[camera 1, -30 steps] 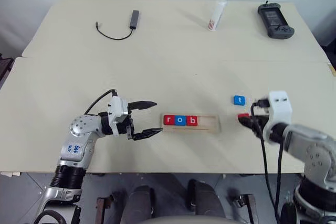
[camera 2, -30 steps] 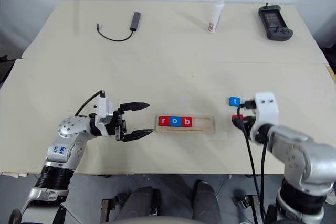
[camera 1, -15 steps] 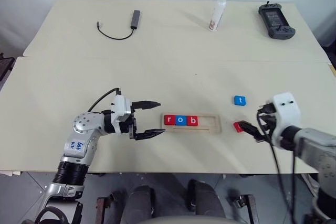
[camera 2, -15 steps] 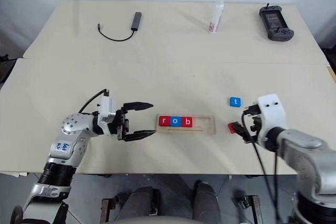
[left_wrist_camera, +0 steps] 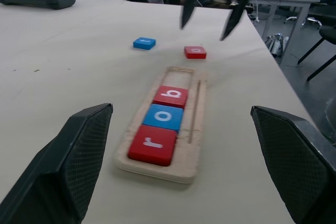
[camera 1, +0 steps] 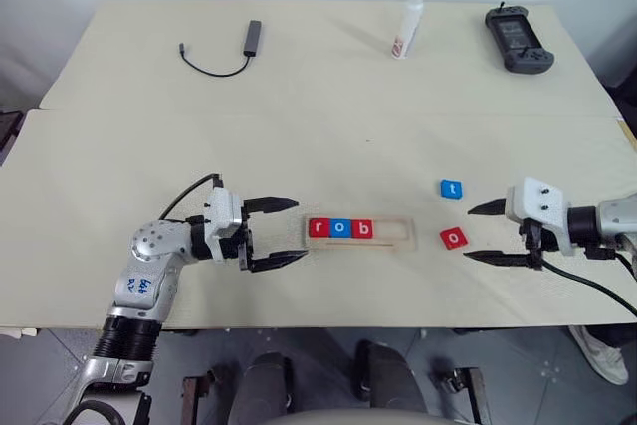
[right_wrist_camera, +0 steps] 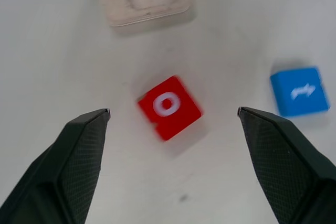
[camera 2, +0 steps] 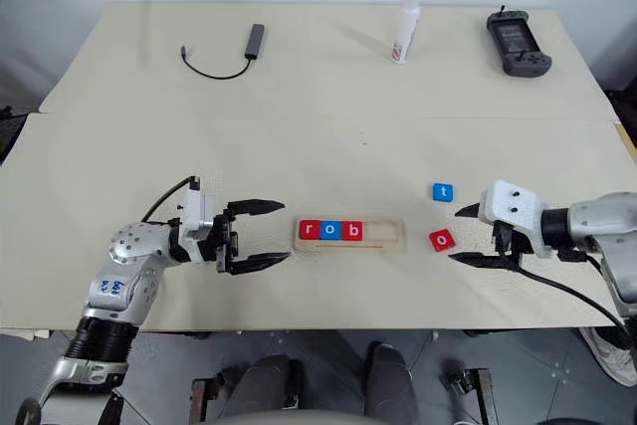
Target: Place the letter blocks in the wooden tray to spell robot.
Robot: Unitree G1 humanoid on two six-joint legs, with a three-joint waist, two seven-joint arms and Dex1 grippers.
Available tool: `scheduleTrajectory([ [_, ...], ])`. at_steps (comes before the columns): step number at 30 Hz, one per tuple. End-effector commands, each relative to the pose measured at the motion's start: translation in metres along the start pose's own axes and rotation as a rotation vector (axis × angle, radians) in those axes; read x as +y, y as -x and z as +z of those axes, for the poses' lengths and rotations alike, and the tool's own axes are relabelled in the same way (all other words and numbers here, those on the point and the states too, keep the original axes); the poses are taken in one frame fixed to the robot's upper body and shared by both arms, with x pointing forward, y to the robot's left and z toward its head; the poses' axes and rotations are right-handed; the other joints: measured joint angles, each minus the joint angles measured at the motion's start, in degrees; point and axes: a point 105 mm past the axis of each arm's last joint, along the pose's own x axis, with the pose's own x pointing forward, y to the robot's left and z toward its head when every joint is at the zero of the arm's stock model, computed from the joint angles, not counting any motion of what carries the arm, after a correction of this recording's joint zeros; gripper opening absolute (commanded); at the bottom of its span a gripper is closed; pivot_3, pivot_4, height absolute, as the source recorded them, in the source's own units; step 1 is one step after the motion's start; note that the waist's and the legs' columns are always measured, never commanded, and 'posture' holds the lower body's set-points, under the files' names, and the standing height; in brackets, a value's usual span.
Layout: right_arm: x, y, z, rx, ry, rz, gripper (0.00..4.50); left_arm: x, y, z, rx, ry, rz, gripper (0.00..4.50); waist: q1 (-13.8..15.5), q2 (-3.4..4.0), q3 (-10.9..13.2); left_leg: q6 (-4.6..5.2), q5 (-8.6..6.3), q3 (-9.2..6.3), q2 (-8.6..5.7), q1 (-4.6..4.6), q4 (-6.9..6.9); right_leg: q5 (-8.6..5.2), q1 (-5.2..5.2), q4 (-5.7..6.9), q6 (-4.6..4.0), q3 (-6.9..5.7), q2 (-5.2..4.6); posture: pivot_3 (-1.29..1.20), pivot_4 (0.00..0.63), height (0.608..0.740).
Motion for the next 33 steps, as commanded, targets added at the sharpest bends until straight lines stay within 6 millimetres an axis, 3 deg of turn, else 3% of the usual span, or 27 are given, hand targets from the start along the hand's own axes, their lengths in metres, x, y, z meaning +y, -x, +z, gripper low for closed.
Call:
scheduleTrajectory([
  [1,0.001,-0.007,-0.006,0.005,0.050,0.060,4.08,-0.007,0.000,0.009,-0.016,-0.037,-0.013,4.50,0.52,0.00,0.00,0.00,0.00,-0.05,0.00,-0.03,0.01,0.00,0.01,0.00,0.00,-0.04,-0.01,0.00,0.150,0.740],
  [3,0.001,-0.011,-0.008,-0.004,0.041,0.081,4.08,-0.008,0.001,0.010,-0.011,-0.041,-0.007,4.50,0.60,0.00,0.00,0.00,0.00,-0.07,0.00,-0.07,0.06,0.00,0.03,-0.01,0.00,-0.07,-0.01,0.00,0.150,0.740],
  [6,0.004,-0.013,-0.014,0.021,0.036,0.137,3.48,-0.008,0.004,0.011,-0.006,-0.046,0.014,4.50,0.62,0.00,0.00,0.00,0.00,-0.07,-0.01,-0.06,0.09,0.00,0.05,-0.01,0.00,-0.07,-0.01,0.00,0.150,0.740],
  [12,-0.004,-0.017,-0.008,-0.009,0.065,0.129,1.47,-0.009,0.008,0.011,0.005,-0.046,0.032,4.50,0.21,0.01,0.00,0.00,0.00,-0.08,0.02,0.01,0.10,0.00,0.13,0.00,0.00,-0.09,0.00,0.00,0.150,0.740],
  [16,-0.014,-0.017,0.025,-0.123,0.054,0.098,1.45,-0.008,0.008,0.012,0.006,-0.049,0.039,4.50,0.15,0.02,0.00,-0.01,0.01,-0.08,0.03,0.01,0.10,0.00,0.13,0.01,0.00,-0.09,0.00,0.00,0.150,0.740],
  [20,-0.004,-0.020,0.053,-0.147,0.055,0.166,1.45,-0.006,0.008,0.013,0.007,-0.051,0.044,4.50,0.19,0.04,0.01,-0.02,0.01,-0.15,0.04,0.00,0.11,0.00,0.13,0.02,-0.01,-0.11,0.01,0.00,0.150,0.740],
  [24,0.001,-0.038,0.074,-0.157,0.002,0.175,1.45,-0.006,0.007,0.013,0.003,-0.048,0.050,4.50,0.32,0.04,0.01,-0.01,0.01,-0.17,0.03,-0.04,0.15,0.01,0.14,0.02,-0.02,-0.12,0.00,0.00,0.150,0.740],
  [33,0.005,-0.070,0.075,-0.112,0.029,0.159,1.45,-0.008,0.007,0.013,-0.002,-0.037,0.077,4.50,0.27,0.04,0.01,-0.01,0.00,-0.19,0.00,-0.06,0.15,0.02,0.14,0.02,-0.03,-0.14,-0.01,0.00,0.150,0.740],
])
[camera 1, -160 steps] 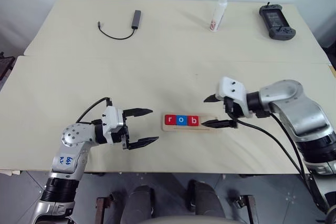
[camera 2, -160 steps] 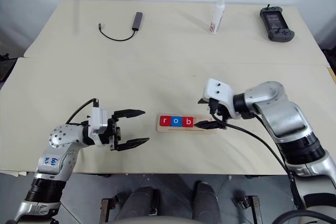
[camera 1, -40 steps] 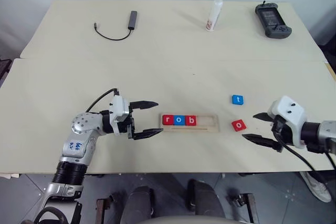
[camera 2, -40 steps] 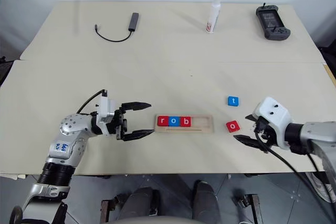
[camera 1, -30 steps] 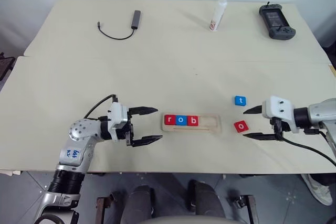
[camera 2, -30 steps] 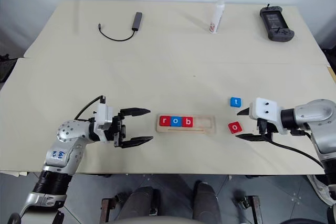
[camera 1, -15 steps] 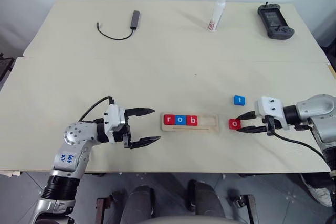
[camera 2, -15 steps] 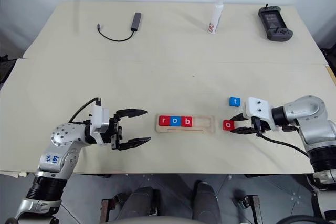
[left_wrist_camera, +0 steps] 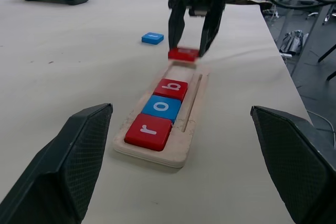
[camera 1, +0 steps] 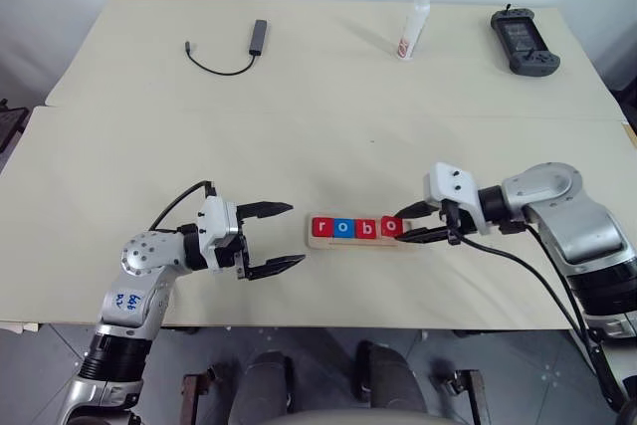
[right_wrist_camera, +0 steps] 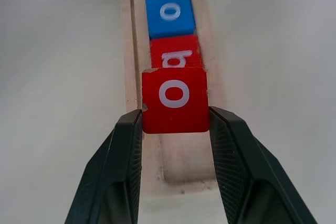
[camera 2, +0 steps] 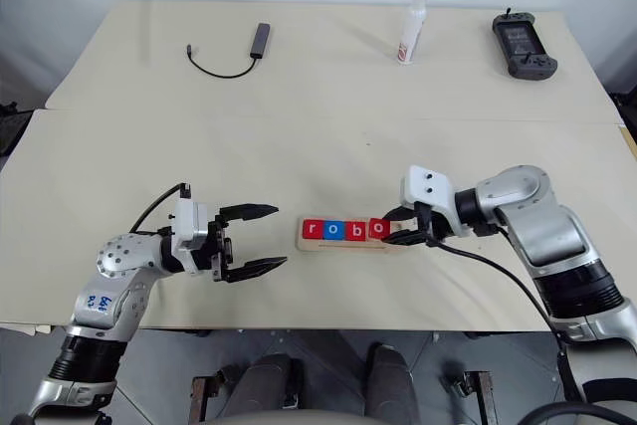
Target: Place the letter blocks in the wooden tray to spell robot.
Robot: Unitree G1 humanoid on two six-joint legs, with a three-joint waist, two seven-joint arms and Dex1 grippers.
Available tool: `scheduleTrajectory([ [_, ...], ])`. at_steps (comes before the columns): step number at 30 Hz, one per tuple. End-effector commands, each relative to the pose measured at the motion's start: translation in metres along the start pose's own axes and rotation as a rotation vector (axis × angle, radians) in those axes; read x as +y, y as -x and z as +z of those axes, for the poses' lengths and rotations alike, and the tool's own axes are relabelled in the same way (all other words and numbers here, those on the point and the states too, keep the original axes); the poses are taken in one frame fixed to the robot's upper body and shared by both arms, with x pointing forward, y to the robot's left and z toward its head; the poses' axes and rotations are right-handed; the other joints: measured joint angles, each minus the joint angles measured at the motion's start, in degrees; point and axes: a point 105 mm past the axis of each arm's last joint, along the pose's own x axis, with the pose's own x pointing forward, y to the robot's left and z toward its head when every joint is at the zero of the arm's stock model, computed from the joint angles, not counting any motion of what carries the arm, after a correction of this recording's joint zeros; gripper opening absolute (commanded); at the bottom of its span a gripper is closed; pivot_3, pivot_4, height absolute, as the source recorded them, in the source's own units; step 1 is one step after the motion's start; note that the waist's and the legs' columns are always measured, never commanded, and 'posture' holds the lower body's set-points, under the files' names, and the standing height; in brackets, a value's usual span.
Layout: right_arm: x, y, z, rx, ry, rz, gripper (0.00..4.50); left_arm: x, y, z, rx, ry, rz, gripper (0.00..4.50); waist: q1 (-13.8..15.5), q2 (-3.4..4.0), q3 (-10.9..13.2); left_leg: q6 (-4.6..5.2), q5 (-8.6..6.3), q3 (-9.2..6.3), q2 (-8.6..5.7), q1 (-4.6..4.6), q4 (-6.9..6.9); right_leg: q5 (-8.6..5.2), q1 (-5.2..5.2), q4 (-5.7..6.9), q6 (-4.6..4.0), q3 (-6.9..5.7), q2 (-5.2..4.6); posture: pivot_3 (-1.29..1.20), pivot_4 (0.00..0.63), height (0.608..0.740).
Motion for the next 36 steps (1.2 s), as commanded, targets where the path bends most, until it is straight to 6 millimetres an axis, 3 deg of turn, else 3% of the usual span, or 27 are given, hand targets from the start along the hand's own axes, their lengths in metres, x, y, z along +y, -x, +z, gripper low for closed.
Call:
scheduleTrajectory([
  [1,-0.005,-0.002,0.005,0.006,0.052,-0.032,1.45,-0.001,0.000,0.010,-0.028,-0.027,0.009,4.50,-0.09,0.00,0.00,0.00,0.00,0.00,0.00,0.01,0.00,0.00,0.00,0.00,0.00,-0.01,0.01,0.00,0.150,0.740],
  [5,-0.008,-0.004,0.004,0.011,0.052,-0.046,1.45,-0.002,0.000,0.010,-0.027,-0.028,0.012,4.50,-0.16,0.00,0.00,0.00,0.00,0.01,0.01,0.02,0.00,0.00,0.00,0.01,0.00,-0.01,0.01,0.00,0.150,0.740],
  [13,-0.007,0.013,0.013,-0.026,0.058,-0.068,4.18,-0.003,0.000,0.010,-0.027,-0.024,0.017,4.50,-0.10,0.00,0.00,0.00,0.00,0.01,0.01,0.02,0.00,0.00,0.00,0.01,0.00,-0.01,0.01,0.00,0.150,0.740],
  [16,-0.006,0.022,0.009,-0.021,0.025,-0.086,4.18,-0.003,0.000,0.010,-0.028,-0.024,0.019,4.50,0.00,0.00,0.00,0.00,0.00,0.00,0.01,0.01,0.00,0.00,0.00,0.01,0.00,-0.01,0.00,0.00,0.150,0.740],
  [20,-0.010,0.025,-0.003,0.011,-0.001,-0.137,3.17,-0.002,-0.001,0.010,-0.030,-0.024,0.017,4.50,-0.14,0.00,0.00,0.00,0.00,0.00,0.01,0.02,0.00,0.00,0.00,0.00,0.00,-0.01,0.01,0.00,0.150,0.740],
  [29,-0.005,0.004,-0.012,0.032,-0.035,-0.125,0.04,-0.001,-0.002,0.010,-0.031,-0.026,0.011,4.50,-0.18,0.00,0.00,0.00,0.00,0.02,0.01,0.03,0.00,0.00,0.00,0.01,0.00,-0.01,0.01,0.00,0.150,0.740],
  [36,-0.002,-0.010,0.000,0.003,-0.016,-0.102,0.04,0.001,-0.002,0.010,-0.030,-0.029,0.014,4.50,-0.15,0.00,0.00,0.00,0.00,0.01,0.01,0.02,0.00,0.00,0.00,0.01,0.00,0.00,0.01,0.00,0.150,0.740],
])
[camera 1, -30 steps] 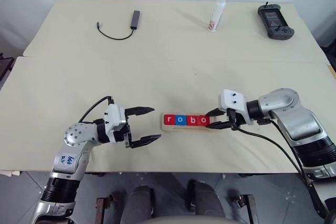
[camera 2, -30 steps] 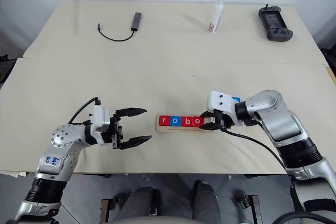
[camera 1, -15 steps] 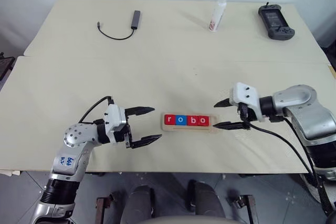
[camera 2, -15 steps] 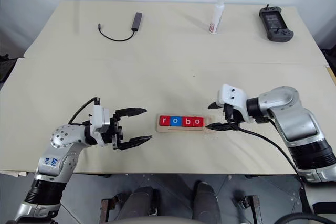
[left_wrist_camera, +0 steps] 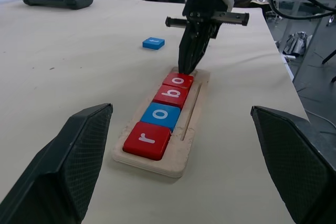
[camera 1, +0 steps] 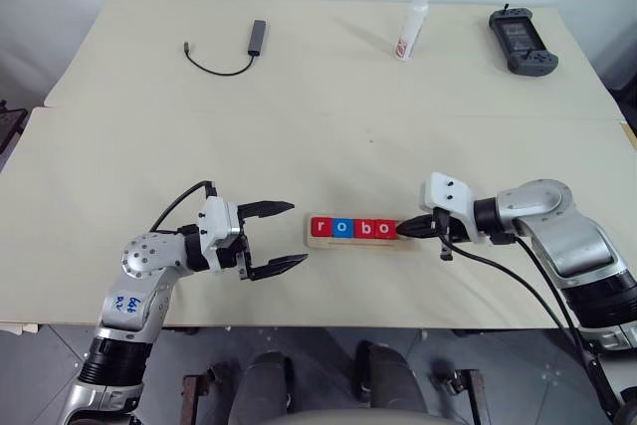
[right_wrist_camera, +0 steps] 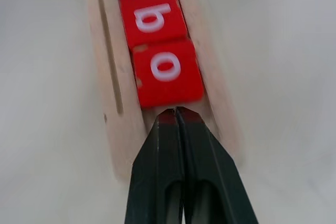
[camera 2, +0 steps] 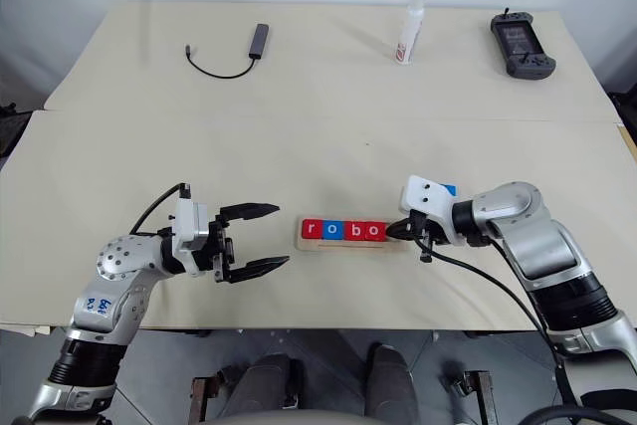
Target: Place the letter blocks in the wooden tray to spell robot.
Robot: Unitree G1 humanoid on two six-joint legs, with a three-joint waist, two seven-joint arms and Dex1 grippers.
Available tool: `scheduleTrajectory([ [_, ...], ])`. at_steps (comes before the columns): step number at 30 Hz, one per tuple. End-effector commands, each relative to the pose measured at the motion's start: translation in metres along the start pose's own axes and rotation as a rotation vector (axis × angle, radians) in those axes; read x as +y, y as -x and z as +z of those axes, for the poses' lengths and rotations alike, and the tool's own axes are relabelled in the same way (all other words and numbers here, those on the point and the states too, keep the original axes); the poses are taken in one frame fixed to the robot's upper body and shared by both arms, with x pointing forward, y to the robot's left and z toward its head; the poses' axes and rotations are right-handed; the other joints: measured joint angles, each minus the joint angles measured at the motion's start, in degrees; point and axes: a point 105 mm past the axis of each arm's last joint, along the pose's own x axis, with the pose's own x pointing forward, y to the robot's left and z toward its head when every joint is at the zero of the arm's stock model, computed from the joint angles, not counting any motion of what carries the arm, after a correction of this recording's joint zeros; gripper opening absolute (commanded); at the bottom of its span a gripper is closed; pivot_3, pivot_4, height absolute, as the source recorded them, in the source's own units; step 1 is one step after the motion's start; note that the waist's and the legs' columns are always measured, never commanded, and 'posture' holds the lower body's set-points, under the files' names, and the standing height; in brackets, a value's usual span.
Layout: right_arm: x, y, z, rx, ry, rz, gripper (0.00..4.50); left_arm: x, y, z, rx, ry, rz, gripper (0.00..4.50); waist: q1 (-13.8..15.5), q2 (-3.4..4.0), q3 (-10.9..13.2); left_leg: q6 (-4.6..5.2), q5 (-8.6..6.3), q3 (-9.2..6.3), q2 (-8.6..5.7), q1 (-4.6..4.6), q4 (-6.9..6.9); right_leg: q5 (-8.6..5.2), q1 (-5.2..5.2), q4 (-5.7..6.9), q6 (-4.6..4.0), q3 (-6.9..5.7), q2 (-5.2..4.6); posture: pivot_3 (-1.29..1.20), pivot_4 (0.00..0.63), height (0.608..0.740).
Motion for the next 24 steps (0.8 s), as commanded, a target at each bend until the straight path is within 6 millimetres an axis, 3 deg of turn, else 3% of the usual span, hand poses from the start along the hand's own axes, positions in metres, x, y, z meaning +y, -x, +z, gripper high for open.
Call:
scheduleTrajectory([
  [1,0.000,-0.002,0.017,-0.029,0.048,-0.006,0.04,0.002,0.001,0.006,-0.022,-0.020,0.003,4.50,-0.07,0.00,0.00,0.00,0.00,0.00,0.00,0.00,0.00,0.00,0.00,0.00,0.00,0.00,0.00,0.00,0.150,0.740],
  [6,0.002,-0.001,0.021,-0.037,0.054,-0.016,0.04,0.001,0.001,0.006,-0.021,-0.017,0.003,4.50,0.02,0.00,0.00,0.00,0.00,-0.01,0.00,0.00,0.00,0.00,0.00,0.00,0.00,0.00,0.00,0.00,0.150,0.740],
  [11,-0.004,0.036,0.016,-0.047,0.058,-0.142,0.04,0.000,0.001,0.004,-0.015,-0.010,-0.006,4.50,0.49,0.00,0.00,0.01,0.00,-0.03,-0.01,-0.03,-0.01,0.00,0.00,-0.02,0.00,0.00,0.00,0.00,0.150,0.740],
  [12,-0.007,0.049,0.016,-0.089,0.041,-0.202,0.20,0.001,0.002,0.003,-0.013,-0.009,-0.008,4.50,0.79,-0.01,0.00,0.01,0.00,-0.02,-0.02,-0.03,-0.01,0.00,0.00,-0.02,0.00,0.00,-0.01,0.00,0.150,0.740],
  [14,-0.009,0.070,0.012,-0.161,0.012,-0.314,0.64,0.003,0.002,0.001,-0.010,-0.007,-0.009,4.50,1.19,0.00,0.00,0.01,-0.01,-0.01,-0.02,-0.02,-0.01,0.00,0.00,-0.03,0.00,0.00,0.00,0.00,0.150,0.740],
  [19,-0.009,0.107,-0.008,-0.269,-0.055,-0.565,2.27,0.009,0.004,-0.001,-0.006,-0.003,-0.014,4.50,1.43,-0.01,-0.01,0.01,-0.01,0.03,-0.02,0.02,-0.02,0.00,0.04,-0.02,0.00,0.01,0.00,0.00,0.150,0.740],
  [21,-0.002,0.128,-0.038,-0.300,-0.093,-0.719,2.95,0.013,0.002,-0.001,-0.006,-0.001,-0.017,4.50,1.54,-0.01,-0.01,0.01,-0.01,0.04,-0.02,0.05,-0.03,0.00,0.05,-0.02,0.00,0.02,0.01,0.00,0.150,0.740],
  [24,0.015,0.144,-0.066,-0.335,-0.159,-0.837,3.99,0.017,0.002,-0.002,-0.005,-0.001,-0.021,4.50,1.87,-0.01,-0.01,0.01,-0.01,0.01,-0.04,0.07,-0.11,0.00,0.10,-0.07,0.00,-0.03,0.01,0.00,0.150,0.740],
])
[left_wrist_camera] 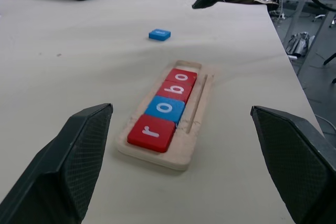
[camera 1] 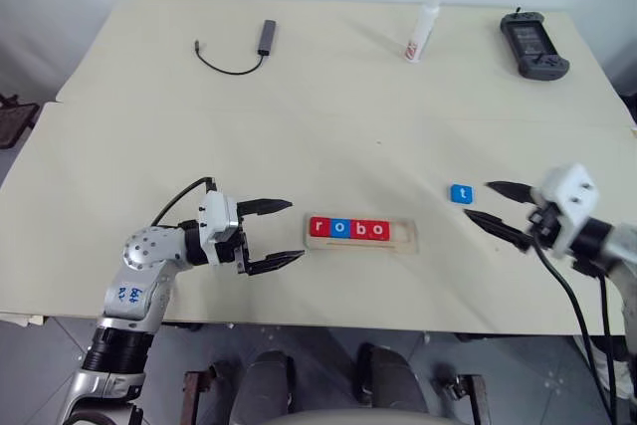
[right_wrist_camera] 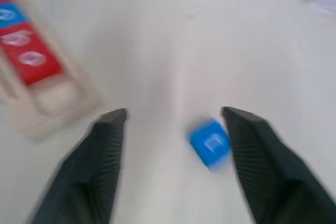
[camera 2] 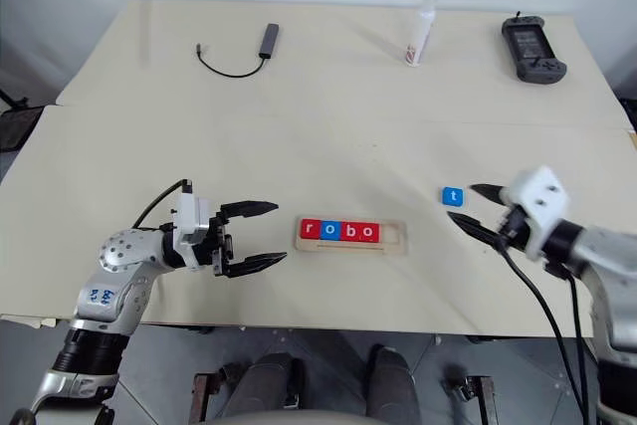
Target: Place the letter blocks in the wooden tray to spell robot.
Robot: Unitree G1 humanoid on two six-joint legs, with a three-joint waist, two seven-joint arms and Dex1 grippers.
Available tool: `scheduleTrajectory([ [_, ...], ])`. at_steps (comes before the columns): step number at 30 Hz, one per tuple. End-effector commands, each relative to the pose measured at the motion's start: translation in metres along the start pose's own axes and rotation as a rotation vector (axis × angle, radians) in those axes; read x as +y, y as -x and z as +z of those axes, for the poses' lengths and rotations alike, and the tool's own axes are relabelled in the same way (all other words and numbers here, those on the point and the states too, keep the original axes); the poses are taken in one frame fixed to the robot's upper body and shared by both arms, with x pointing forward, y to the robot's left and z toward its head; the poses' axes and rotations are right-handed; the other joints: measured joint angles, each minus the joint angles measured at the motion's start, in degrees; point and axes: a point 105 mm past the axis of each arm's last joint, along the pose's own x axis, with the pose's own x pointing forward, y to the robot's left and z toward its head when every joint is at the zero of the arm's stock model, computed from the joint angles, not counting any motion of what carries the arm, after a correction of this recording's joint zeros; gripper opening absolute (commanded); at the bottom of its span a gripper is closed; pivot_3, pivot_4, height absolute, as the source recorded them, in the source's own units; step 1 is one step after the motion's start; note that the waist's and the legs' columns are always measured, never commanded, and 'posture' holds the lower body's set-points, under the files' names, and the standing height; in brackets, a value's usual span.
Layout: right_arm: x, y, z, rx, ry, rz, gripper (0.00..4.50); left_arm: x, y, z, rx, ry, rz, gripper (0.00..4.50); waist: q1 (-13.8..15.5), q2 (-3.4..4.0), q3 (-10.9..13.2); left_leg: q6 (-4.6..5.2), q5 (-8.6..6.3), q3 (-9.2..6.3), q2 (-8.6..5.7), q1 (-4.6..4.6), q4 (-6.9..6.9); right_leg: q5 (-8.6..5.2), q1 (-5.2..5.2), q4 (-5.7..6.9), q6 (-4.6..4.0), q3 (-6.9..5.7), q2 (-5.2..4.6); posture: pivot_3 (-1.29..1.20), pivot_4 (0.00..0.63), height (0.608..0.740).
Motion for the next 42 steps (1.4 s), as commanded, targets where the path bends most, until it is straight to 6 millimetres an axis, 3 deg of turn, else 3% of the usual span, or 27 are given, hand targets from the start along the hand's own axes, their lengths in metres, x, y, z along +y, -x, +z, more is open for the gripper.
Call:
scheduleTrajectory([
  [1,-0.011,0.029,-0.005,-0.057,0.000,-0.142,4.32,0.003,0.001,0.005,-0.015,-0.027,-0.010,4.50,-0.40,0.01,0.00,0.00,0.00,0.03,-0.02,0.01,-0.01,0.00,0.00,-0.02,0.00,0.02,0.00,0.00,0.150,0.740],
  [5,0.001,0.047,-0.034,-0.015,-0.067,-0.199,4.48,0.007,0.001,0.005,-0.012,-0.035,-0.018,4.50,-1.12,0.03,-0.02,0.00,0.00,0.12,0.02,0.14,-0.02,0.02,0.04,-0.01,0.03,0.11,0.02,0.00,0.150,0.740],
  [8,0.003,0.047,-0.040,-0.005,-0.080,-0.211,4.48,0.008,0.001,0.005,-0.013,-0.041,-0.021,4.50,-1.42,0.03,-0.01,-0.03,0.02,0.14,0.05,0.50,-0.11,0.00,0.34,0.01,0.01,0.15,0.04,0.00,0.150,0.740],
  [14,0.004,0.020,-0.022,-0.029,-0.176,-0.145,4.48,0.009,-0.001,0.007,-0.018,-0.052,-0.025,4.50,-2.10,0.05,-0.02,-0.01,0.00,0.20,0.11,0.72,-0.13,-0.02,0.44,0.12,-0.06,0.27,0.04,0.00,0.150,0.740],
  [20,0.002,-0.032,-0.005,0.064,-0.369,-0.117,4.48,0.006,-0.003,0.009,-0.027,-0.061,-0.025,4.50,-2.04,0.07,-0.02,-0.02,0.01,0.13,0.15,0.73,-0.09,0.00,0.40,0.20,-0.16,0.27,0.04,0.00,0.150,0.740],
  [26,-0.001,-0.068,-0.007,0.157,-0.444,-0.240,4.48,0.002,-0.002,0.009,-0.032,-0.058,-0.008,4.50,-1.63,0.07,-0.02,-0.03,0.00,0.11,0.11,0.51,-0.11,-0.02,0.27,0.17,-0.21,0.17,0.03,0.00,0.150,0.740],
  [30,-0.003,-0.081,-0.013,0.195,-0.445,-0.320,4.48,0.000,-0.001,0.008,-0.032,-0.056,0.006,4.50,-1.56,0.07,-0.02,-0.02,0.00,0.10,0.08,0.41,-0.13,-0.02,0.19,0.14,-0.21,0.15,0.02,0.00,0.150,0.740],
  [34,0.007,-0.093,-0.017,0.249,-0.473,-0.342,4.48,-0.002,-0.001,0.008,-0.032,-0.056,0.015,4.50,-2.02,0.07,-0.02,-0.02,0.00,0.12,0.08,0.39,-0.13,-0.02,0.17,0.14,-0.21,0.14,0.03,0.00,0.150,0.740],
  [42,0.010,-0.094,-0.012,0.238,-0.459,-0.336,1.94,-0.003,-0.003,0.009,-0.037,-0.053,0.014,4.50,-2.14,0.07,-0.02,-0.03,0.00,0.12,0.11,0.40,-0.15,-0.02,0.17,0.15,-0.21,0.14,0.05,0.00,0.150,0.740],
])
